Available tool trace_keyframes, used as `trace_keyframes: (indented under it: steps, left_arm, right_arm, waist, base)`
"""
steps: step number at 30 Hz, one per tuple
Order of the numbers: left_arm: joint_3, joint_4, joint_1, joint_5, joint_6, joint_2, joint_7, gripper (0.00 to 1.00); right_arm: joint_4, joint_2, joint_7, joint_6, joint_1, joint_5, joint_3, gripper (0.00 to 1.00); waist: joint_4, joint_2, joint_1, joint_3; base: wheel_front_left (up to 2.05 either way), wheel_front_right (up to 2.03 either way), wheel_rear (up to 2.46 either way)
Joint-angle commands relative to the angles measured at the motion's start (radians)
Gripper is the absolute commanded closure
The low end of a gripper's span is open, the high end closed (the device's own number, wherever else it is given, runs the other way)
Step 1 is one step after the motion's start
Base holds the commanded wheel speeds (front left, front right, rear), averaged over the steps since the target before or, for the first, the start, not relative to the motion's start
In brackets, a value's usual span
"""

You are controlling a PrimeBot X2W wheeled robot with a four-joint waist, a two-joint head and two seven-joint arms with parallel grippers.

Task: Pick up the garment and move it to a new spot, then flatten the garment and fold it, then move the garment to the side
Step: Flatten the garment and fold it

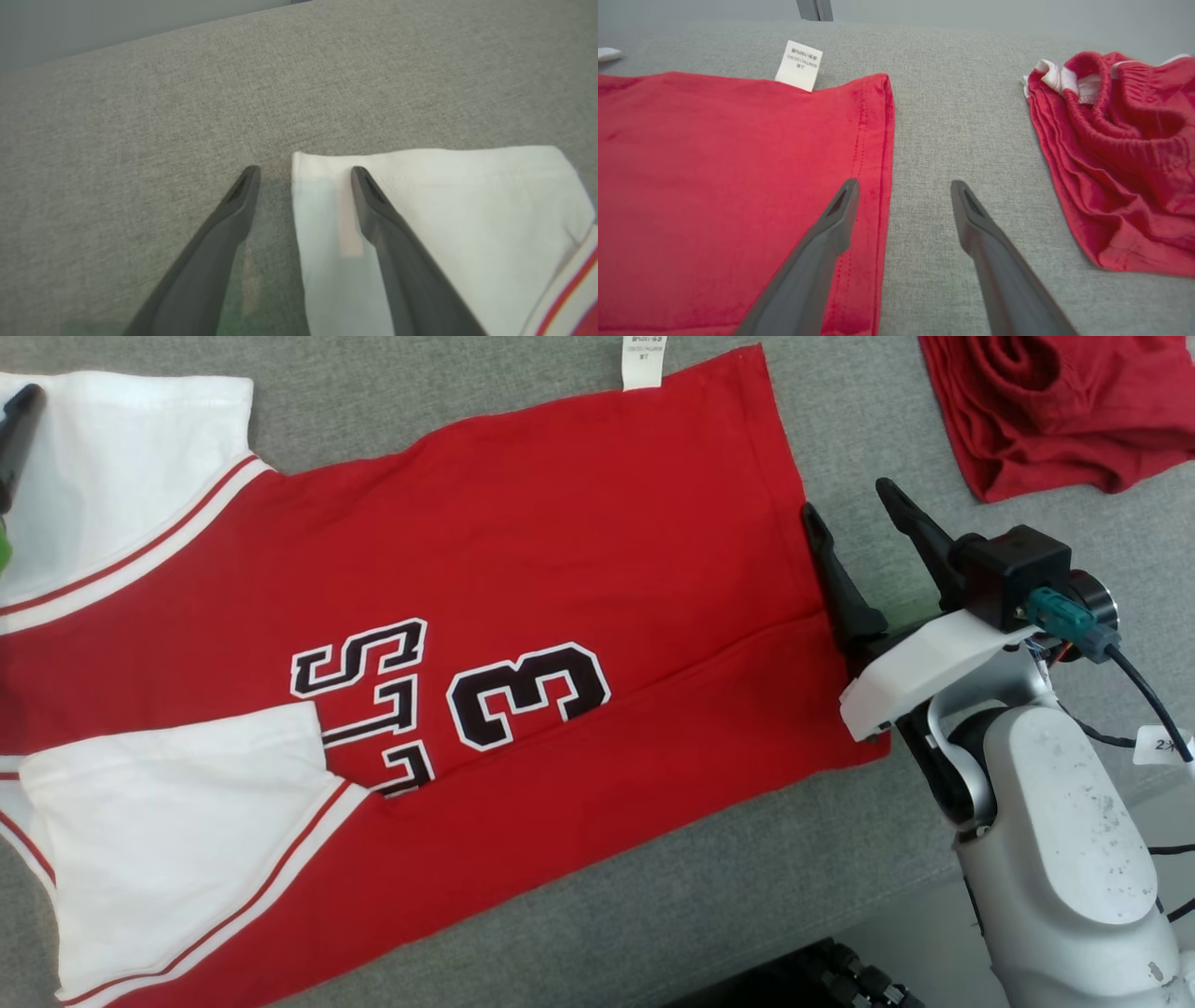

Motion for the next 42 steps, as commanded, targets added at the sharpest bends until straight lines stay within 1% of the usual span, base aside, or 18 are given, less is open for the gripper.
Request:
trace_keyframes:
  steps: [1, 5, 6, 7, 8, 9, 10, 11, 14, 18, 22, 27, 33, 38, 39, 40, 41, 42]
  left_arm:
    - [-0.003, 0.01, 0.002, -0.009, -0.001, 0.007, 0.013, 0.0]
    - [-0.007, 0.0, 0.014, -0.02, 0.001, 0.012, 0.037, 0.0]
    - [-0.008, -0.004, 0.016, -0.023, 0.001, 0.012, 0.04, 0.02]
    - [-0.01, -0.009, 0.019, -0.027, 0.002, 0.012, 0.047, 0.26]
    - [-0.012, -0.015, 0.021, -0.026, 0.003, 0.012, 0.051, 0.53]
    - [-0.017, -0.022, 0.024, -0.023, 0.003, 0.013, 0.055, 0.66]
    - [-0.02, -0.028, 0.027, -0.022, 0.004, 0.012, 0.058, 0.86]
    - [-0.023, -0.036, 0.03, -0.02, 0.003, 0.01, 0.06, 1.0]
    - [-0.028, -0.057, 0.033, -0.019, 0.003, 0.003, 0.047, 1.0]
    - [-0.034, -0.092, 0.025, 0.006, 0.002, -0.004, -0.012, 1.0]
    - [-0.038, -0.115, 0.023, 0.01, 0.0, -0.027, -0.078, 1.0]
    - [-0.061, -0.165, 0.029, 0.011, -0.002, -0.053, -0.145, 1.0]
    - [-0.097, -0.238, 0.051, 0.007, -0.003, -0.072, -0.203, 1.0]
    - [-0.119, -0.273, 0.069, 0.01, -0.003, -0.077, -0.236, 1.0]
    - [-0.124, -0.277, 0.072, 0.008, -0.003, -0.079, -0.243, 1.0]
    - [-0.127, -0.279, 0.074, 0.006, -0.003, -0.08, -0.249, 1.0]
    - [-0.13, -0.28, 0.076, 0.005, -0.003, -0.082, -0.255, 1.0]
    - [-0.133, -0.279, 0.078, 0.002, -0.003, -0.084, -0.261, 1.0]
  right_arm:
    - [0.004, -0.002, -0.008, -0.001, -0.011, 0.009, 0.004, 0.0]
    - [0.009, -0.002, -0.013, -0.001, -0.02, 0.014, 0.011, 0.0]
    - [0.01, -0.002, -0.014, -0.001, -0.023, 0.012, 0.01, 0.0]
    - [0.01, -0.002, -0.015, -0.001, -0.027, 0.008, 0.009, 0.0]
    - [0.01, -0.002, -0.016, -0.001, -0.03, 0.004, 0.006, 0.0]
    - [0.01, -0.002, -0.017, -0.001, -0.035, -0.002, 0.004, 0.0]
    - [0.009, -0.002, -0.018, -0.001, -0.04, -0.008, 0.002, 0.0]
    - [0.009, -0.002, -0.017, -0.001, -0.047, -0.014, 0.0, 0.0]
    - [0.011, -0.002, -0.006, -0.001, -0.068, -0.029, -0.001, 0.0]
    - [0.034, -0.002, 0.018, -0.001, -0.116, -0.045, -0.005, 0.0]
    - [0.103, -0.008, 0.047, -0.001, -0.193, -0.051, -0.026, 0.0]
    - [0.226, -0.051, 0.108, -0.001, -0.301, -0.056, -0.034, 0.0]
    - [0.36, -0.092, 0.197, -0.001, -0.389, -0.003, 0.002, 0.0]
    - [0.43, -0.123, 0.251, -0.001, -0.424, 0.057, 0.036, 0.0]
    - [0.443, -0.127, 0.265, -0.001, -0.428, 0.068, 0.045, 0.19]
    - [0.454, -0.133, 0.278, -0.001, -0.429, 0.079, 0.053, 0.56]
    - [0.46, -0.138, 0.283, -0.001, -0.429, 0.088, 0.057, 0.63]
    - [0.468, -0.141, 0.288, -0.001, -0.429, 0.099, 0.06, 0.83]
  waist:
    - [-0.012, 0.0, -0.0001, 0.012]
    - [-0.014, 0.0, -0.0001, 0.016]
    - [-0.014, 0.0, -0.0001, 0.016]
    - [-0.013, 0.0, -0.0001, 0.016]
    - [-0.012, 0.0, -0.0001, 0.015]
    - [-0.01, 0.0, -0.0001, 0.014]
    - [-0.008, 0.0, -0.0001, 0.012]
    - [-0.005, 0.0, -0.0001, 0.009]
    - [0.006, 0.0, -0.0001, 0.001]
    - [0.028, 0.0, -0.0001, -0.013]
    - [0.064, 0.0, -0.0001, -0.033]
    - [0.121, 0.0, -0.0001, -0.051]
    - [0.18, 0.0, -0.0001, -0.051]
    - [0.206, 0.0, -0.0001, -0.052]
    - [0.209, 0.0, -0.0001, -0.054]
    - [0.213, 0.0, -0.0001, -0.057]
    - [0.215, 0.0, -0.0001, -0.06]
    - [0.218, 0.0, -0.0001, -0.063]
  base:
    - [0.0, 0.0, 0.0]
    - [0.0, 0.0, 0.0]
    - [0.0, 0.0, 0.0]
    - [0.0, 0.0, 0.0]
    - [0.0, 0.0, 0.0]
    - [0.0, 0.0, 0.0]
    - [0.0, 0.0, 0.0]
    - [0.0, 0.0, 0.0]
    - [0.0, 0.0, 0.0]
    - [0.0, 0.0, 0.0]
    - [0.0, 0.0, 0.0]
    - [0.0, 0.0, 0.0]
    - [0.0, 0.0, 0.0]
    - [0.0, 0.0, 0.0]
    - [0.0, 0.0, 0.0]
    - [0.0, 0.0, 0.0]
    - [0.0, 0.0, 0.0]
    - [0.0, 0.0, 0.0]
